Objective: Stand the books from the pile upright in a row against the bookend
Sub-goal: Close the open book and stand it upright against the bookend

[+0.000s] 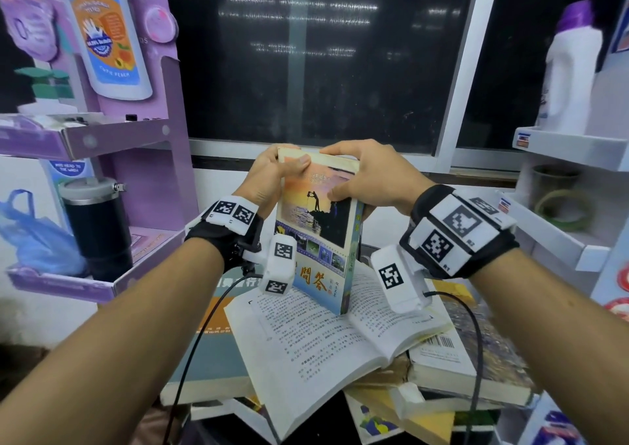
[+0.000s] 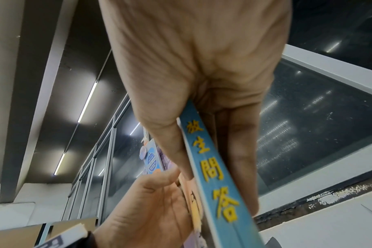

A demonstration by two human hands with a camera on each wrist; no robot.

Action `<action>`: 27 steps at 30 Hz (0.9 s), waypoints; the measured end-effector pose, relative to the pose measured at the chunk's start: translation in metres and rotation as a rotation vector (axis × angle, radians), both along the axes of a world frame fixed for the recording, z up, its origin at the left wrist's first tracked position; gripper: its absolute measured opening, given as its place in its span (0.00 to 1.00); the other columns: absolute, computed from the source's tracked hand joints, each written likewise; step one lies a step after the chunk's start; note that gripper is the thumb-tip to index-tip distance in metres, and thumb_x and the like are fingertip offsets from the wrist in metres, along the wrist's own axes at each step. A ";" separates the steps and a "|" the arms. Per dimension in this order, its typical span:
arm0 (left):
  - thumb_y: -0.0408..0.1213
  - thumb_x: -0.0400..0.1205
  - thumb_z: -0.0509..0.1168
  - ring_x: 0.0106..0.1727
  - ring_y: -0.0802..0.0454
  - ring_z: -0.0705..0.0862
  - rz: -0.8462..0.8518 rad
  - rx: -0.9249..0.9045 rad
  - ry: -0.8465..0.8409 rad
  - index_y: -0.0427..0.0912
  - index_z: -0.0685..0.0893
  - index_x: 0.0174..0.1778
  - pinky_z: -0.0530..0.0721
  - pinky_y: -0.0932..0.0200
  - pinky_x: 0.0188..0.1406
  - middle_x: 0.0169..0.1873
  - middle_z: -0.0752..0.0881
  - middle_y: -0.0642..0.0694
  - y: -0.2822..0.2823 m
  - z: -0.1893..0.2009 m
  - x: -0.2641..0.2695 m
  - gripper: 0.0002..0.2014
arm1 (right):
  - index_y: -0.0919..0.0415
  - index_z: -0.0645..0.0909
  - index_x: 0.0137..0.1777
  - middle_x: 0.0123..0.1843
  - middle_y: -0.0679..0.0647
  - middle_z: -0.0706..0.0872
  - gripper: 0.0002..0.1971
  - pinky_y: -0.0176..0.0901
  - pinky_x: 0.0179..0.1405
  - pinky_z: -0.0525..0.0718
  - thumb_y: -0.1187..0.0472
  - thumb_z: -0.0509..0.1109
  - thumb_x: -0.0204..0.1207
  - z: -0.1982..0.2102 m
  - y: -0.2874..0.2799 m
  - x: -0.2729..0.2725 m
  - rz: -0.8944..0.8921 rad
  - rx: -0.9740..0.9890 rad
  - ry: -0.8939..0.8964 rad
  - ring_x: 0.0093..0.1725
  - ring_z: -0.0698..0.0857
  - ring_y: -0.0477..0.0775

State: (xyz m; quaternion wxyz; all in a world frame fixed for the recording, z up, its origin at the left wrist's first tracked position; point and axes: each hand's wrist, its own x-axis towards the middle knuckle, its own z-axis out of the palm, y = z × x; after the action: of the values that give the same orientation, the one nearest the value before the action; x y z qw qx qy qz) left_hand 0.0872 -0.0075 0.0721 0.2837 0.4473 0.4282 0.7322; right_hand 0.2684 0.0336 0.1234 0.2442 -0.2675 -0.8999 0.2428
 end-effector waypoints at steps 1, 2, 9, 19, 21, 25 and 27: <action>0.29 0.79 0.68 0.48 0.45 0.87 0.006 -0.016 0.014 0.36 0.74 0.61 0.88 0.54 0.39 0.49 0.85 0.39 0.001 0.000 -0.002 0.16 | 0.47 0.76 0.73 0.61 0.57 0.84 0.32 0.52 0.31 0.92 0.65 0.78 0.70 0.000 0.002 -0.001 -0.007 0.013 0.007 0.44 0.91 0.55; 0.32 0.79 0.69 0.50 0.45 0.87 0.016 -0.037 0.039 0.36 0.75 0.63 0.88 0.54 0.41 0.51 0.86 0.38 0.002 0.001 -0.004 0.17 | 0.47 0.76 0.73 0.60 0.57 0.84 0.31 0.51 0.30 0.92 0.66 0.78 0.71 0.000 0.003 -0.002 -0.011 0.021 0.011 0.44 0.91 0.55; 0.42 0.81 0.66 0.63 0.48 0.83 0.143 -0.158 0.193 0.44 0.78 0.67 0.79 0.50 0.61 0.62 0.85 0.45 0.016 -0.001 -0.022 0.18 | 0.48 0.79 0.69 0.60 0.59 0.83 0.28 0.52 0.30 0.92 0.68 0.77 0.70 0.003 0.023 -0.013 -0.080 0.042 0.049 0.48 0.89 0.57; 0.38 0.85 0.62 0.58 0.49 0.78 0.297 -0.442 0.258 0.43 0.80 0.66 0.73 0.55 0.55 0.56 0.81 0.47 0.055 -0.037 -0.065 0.14 | 0.51 0.84 0.62 0.51 0.55 0.85 0.20 0.59 0.46 0.90 0.68 0.73 0.71 -0.006 0.070 -0.047 -0.221 0.076 0.118 0.51 0.88 0.61; 0.39 0.85 0.62 0.57 0.48 0.79 0.311 -0.470 0.284 0.43 0.80 0.66 0.73 0.56 0.54 0.57 0.82 0.46 0.064 -0.042 -0.071 0.14 | 0.51 0.83 0.62 0.50 0.55 0.84 0.20 0.59 0.46 0.90 0.68 0.72 0.72 -0.010 0.081 -0.057 -0.250 0.070 0.134 0.50 0.88 0.62; 0.41 0.84 0.62 0.62 0.46 0.80 0.334 -0.537 0.346 0.46 0.81 0.64 0.76 0.50 0.68 0.63 0.83 0.45 0.082 -0.053 -0.079 0.13 | 0.52 0.79 0.69 0.49 0.52 0.78 0.23 0.59 0.50 0.89 0.67 0.71 0.73 -0.018 0.103 -0.078 -0.294 0.071 0.130 0.53 0.85 0.58; 0.42 0.83 0.62 0.65 0.44 0.80 0.333 -0.565 0.357 0.47 0.82 0.62 0.76 0.46 0.70 0.64 0.83 0.45 0.088 -0.056 -0.084 0.12 | 0.52 0.80 0.68 0.53 0.55 0.82 0.23 0.59 0.50 0.89 0.67 0.70 0.74 -0.025 0.112 -0.090 -0.306 0.090 0.118 0.55 0.84 0.59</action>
State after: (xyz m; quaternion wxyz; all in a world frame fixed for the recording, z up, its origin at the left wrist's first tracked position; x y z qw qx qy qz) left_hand 0.0035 0.0808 0.0156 0.1937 0.3961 0.7230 0.5318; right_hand 0.1780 0.1455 0.0986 0.3425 -0.3755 -0.8427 0.1777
